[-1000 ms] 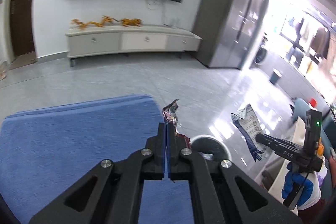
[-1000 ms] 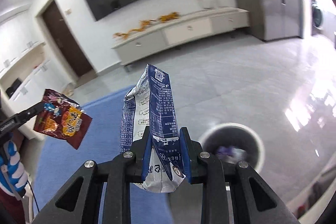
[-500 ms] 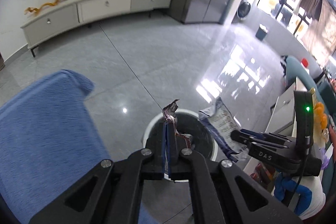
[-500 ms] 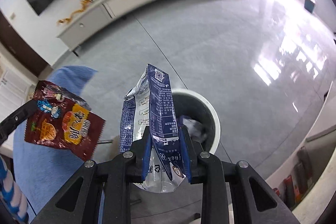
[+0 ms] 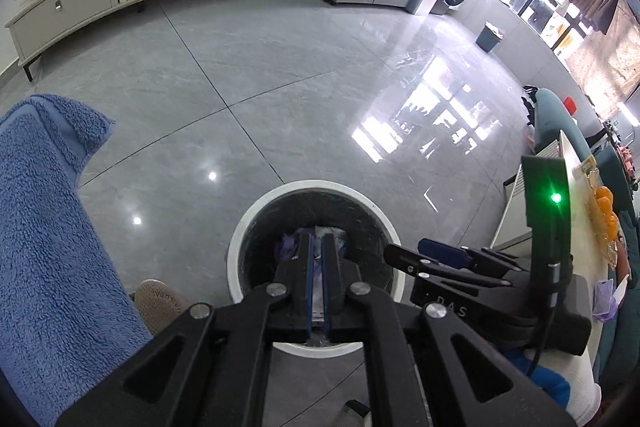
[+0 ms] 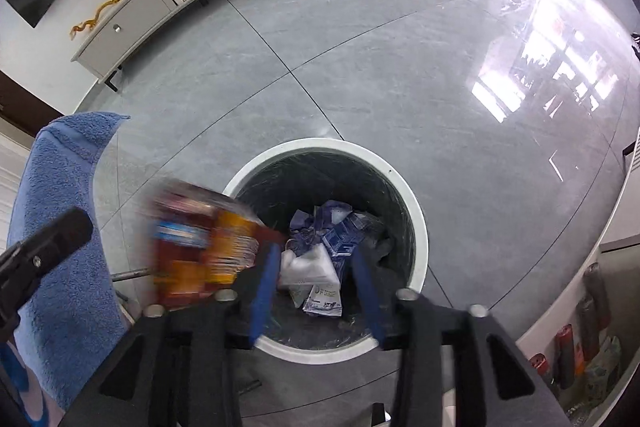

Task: Collect trash
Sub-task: 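Carry both items over the white bin and open both grippers, then move both open grippers back over the empty rug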

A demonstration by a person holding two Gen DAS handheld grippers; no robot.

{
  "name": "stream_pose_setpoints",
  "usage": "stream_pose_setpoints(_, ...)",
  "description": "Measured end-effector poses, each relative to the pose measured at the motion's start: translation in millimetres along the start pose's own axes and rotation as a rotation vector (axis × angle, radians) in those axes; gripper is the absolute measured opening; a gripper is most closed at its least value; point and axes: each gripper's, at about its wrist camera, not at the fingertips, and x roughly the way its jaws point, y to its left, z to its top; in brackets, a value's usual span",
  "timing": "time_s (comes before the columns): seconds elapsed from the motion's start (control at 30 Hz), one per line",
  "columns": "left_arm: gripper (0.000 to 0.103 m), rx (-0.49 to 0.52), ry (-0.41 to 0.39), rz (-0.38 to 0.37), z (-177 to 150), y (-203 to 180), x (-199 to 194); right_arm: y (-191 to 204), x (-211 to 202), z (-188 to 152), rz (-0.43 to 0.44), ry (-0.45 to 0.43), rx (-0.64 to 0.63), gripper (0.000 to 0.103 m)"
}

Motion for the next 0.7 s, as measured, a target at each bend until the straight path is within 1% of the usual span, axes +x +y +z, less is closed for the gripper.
stream_pose_setpoints(0.1,0.005,-0.001,-0.005,-0.005,-4,0,-9,0,-8,-2,-0.006,-0.013,-0.012,0.043)
stream_pose_setpoints(0.17,0.005,0.007,-0.025,0.003,-8,0,-22,2,-20,-3,-0.003,-0.031,-0.019,0.043)
stream_pose_setpoints(0.27,0.005,0.029,-0.075,0.028,-14,-1,-50,11,-48,-5,0.005,-0.070,-0.055,0.043)
stream_pose_setpoints(0.3,0.005,0.041,-0.100,0.043,-17,-1,-65,15,-62,-7,0.008,-0.088,-0.077,0.043)
stream_pose_setpoints(0.33,0.007,0.048,-0.117,0.052,-18,-1,-75,19,-75,-10,0.019,-0.105,-0.099,0.045)
stream_pose_setpoints(0.4,0.023,0.057,-0.159,0.076,-24,-1,-103,30,-98,-13,0.036,-0.134,-0.136,0.049)
stream_pose_setpoints(0.43,0.044,0.058,-0.184,0.087,-27,-2,-116,36,-114,-17,0.047,-0.155,-0.161,0.049)
stream_pose_setpoints(0.47,0.057,0.059,-0.204,0.098,-30,-2,-126,44,-126,-21,0.056,-0.171,-0.182,0.050)
stream_pose_setpoints(0.5,0.057,0.065,-0.239,0.118,-35,0,-145,49,-137,-24,0.063,-0.187,-0.201,0.052)
stream_pose_setpoints(0.57,0.057,0.075,-0.264,0.130,-40,4,-168,63,-161,-32,0.078,-0.220,-0.245,0.055)
stream_pose_setpoints(0.67,0.057,0.082,-0.321,0.169,-60,16,-218,85,-193,-49,0.118,-0.263,-0.310,0.058)
stream_pose_setpoints(0.7,0.057,0.084,-0.332,0.180,-65,21,-228,93,-202,-55,0.130,-0.276,-0.329,0.059)
